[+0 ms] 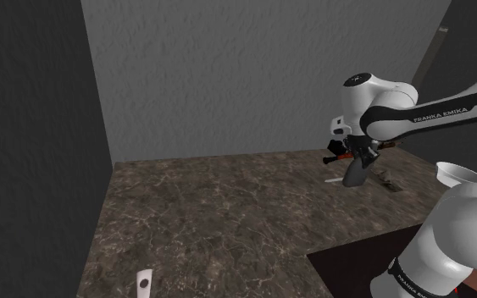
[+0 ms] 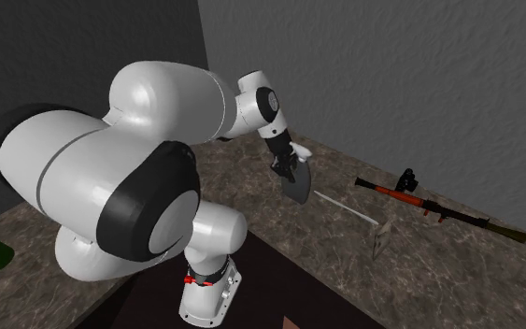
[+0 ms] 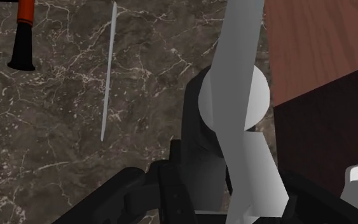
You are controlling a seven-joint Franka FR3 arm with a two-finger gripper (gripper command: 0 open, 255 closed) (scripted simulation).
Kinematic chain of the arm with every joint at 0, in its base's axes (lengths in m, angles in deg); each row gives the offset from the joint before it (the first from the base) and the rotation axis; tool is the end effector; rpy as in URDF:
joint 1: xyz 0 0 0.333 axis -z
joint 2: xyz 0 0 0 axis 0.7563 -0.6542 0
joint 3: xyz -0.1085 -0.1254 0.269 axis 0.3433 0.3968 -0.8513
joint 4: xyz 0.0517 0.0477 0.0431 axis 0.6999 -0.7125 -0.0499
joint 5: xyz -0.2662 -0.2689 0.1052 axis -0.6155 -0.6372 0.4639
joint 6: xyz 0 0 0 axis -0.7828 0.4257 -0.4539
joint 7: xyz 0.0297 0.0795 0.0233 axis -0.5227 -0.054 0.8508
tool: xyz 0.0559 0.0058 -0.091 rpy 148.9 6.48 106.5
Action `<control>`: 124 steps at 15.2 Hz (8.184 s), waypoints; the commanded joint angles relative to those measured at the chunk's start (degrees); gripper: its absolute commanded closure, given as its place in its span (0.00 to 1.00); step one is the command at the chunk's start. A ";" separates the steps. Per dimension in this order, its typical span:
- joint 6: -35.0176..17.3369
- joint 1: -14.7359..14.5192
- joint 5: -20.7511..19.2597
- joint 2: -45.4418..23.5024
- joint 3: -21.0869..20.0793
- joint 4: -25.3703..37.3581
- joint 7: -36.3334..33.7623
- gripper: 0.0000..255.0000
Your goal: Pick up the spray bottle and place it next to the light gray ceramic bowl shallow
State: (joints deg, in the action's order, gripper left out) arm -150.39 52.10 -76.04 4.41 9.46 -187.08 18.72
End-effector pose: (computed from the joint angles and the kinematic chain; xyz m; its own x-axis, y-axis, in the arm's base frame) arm 0.3034 -0.1426 0.3955 0.3591 0.7782 -0.5153 0.9085 -0.4179 0.0019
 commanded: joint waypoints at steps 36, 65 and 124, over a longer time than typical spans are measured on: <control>25.30 -1.14 6.39 3.73 -5.96 24.59 13.48 1.00; 9.43 4.55 -12.92 2.78 27.96 35.67 44.69 1.00; -19.29 -36.44 -26.85 2.34 94.82 54.89 53.52 1.00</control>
State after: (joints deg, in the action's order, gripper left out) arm -169.29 15.90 -102.37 6.49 103.83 -131.98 72.68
